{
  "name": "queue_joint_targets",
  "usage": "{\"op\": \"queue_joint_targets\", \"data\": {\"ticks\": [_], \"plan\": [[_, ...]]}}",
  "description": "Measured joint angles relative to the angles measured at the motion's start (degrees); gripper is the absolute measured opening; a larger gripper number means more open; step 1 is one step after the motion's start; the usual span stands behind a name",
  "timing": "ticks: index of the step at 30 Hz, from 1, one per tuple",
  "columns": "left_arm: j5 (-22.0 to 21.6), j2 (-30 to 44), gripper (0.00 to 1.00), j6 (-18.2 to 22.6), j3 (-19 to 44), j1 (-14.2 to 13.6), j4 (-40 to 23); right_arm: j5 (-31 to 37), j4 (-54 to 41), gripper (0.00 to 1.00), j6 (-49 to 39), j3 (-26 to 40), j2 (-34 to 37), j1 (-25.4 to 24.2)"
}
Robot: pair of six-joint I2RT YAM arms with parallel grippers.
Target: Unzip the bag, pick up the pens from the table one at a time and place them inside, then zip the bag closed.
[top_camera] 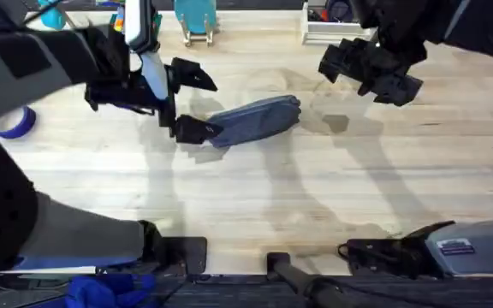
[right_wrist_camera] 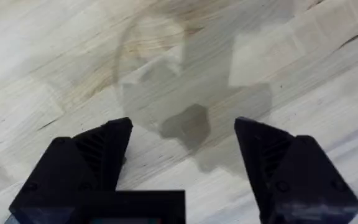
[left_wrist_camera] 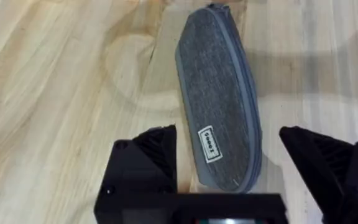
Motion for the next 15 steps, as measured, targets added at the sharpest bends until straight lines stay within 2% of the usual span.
{"op": "queue_joint_targets", "data": {"ticks": [5, 10, 15], "plan": [[-3.06, 0.00, 0.996, 0.00, 4.93, -1.33, -4.84, 0.00, 0.00, 0.997, 0.00, 0.00, -0.01, 0.00], [-7.28, 0.00, 0.995, -0.42, 9.80, -4.73, -8.67, 0.00, 0.00, 0.997, 0.00, 0.00, 0.01, 0.00], [-11.46, 0.00, 0.996, -5.45, 14.24, -7.77, -10.15, 0.00, 0.01, 0.997, 0.00, 0.00, -0.01, 0.00]]}}
